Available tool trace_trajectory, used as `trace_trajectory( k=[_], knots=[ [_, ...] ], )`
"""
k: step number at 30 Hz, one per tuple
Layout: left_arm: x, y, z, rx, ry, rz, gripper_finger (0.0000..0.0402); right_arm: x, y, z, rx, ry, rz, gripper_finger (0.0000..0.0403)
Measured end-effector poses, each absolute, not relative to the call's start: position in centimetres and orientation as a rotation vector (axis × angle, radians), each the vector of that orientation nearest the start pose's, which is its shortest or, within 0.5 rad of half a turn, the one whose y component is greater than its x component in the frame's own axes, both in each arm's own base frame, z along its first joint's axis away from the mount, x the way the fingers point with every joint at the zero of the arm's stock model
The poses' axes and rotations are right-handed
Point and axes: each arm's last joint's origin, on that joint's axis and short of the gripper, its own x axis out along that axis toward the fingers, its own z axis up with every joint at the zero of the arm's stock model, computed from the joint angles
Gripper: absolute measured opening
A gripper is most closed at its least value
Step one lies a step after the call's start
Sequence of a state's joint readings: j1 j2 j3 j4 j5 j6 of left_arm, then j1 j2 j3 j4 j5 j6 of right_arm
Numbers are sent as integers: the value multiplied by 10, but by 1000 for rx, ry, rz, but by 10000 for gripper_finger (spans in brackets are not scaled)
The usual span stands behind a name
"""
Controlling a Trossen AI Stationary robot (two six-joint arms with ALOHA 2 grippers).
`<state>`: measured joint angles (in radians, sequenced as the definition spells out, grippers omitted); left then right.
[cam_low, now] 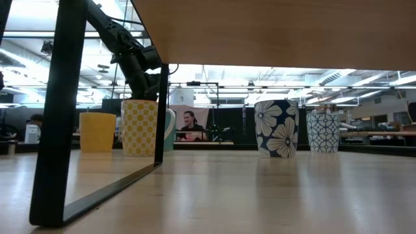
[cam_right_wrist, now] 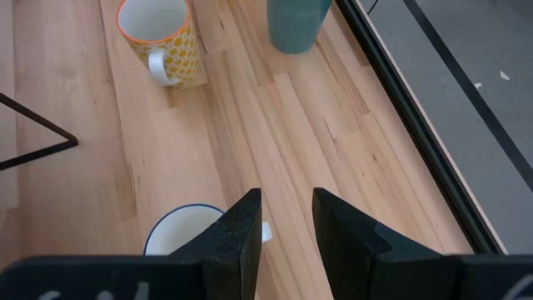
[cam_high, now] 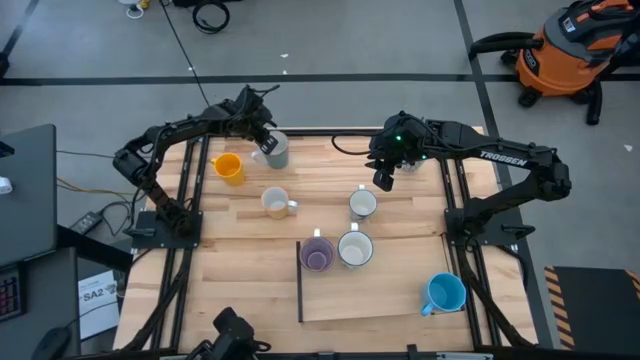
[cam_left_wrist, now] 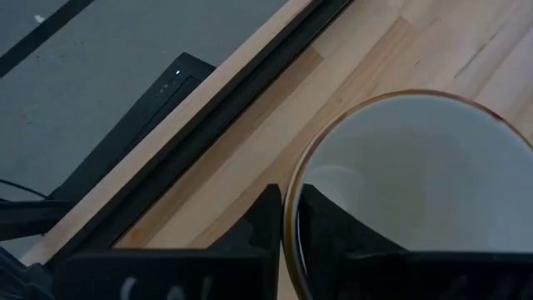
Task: Place coffee mugs
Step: Put the green blue mug on the shelf
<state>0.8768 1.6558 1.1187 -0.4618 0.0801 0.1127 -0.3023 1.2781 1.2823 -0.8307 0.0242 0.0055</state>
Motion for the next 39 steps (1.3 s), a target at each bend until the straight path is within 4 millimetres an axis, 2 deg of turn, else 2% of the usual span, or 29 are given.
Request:
trace_trajectory(
  k=[8,13,19,24,31,39],
  knots=[
    [216,256,213,-413,927,700,35,242,-76,346,120,821,-310,115],
    [215,253,225,-398,908,705,32,242,-76,346,120,821,-310,115],
    [217,244,267,-346,855,717,31,243,-75,346,133,819,-280,115],
    [221,228,305,-345,834,696,31,241,-74,348,150,809,-237,115],
    [230,192,358,-323,821,616,31,234,-63,357,124,774,-179,115],
    [243,148,417,-307,719,565,31,224,-48,368,83,726,-134,115]
  ],
)
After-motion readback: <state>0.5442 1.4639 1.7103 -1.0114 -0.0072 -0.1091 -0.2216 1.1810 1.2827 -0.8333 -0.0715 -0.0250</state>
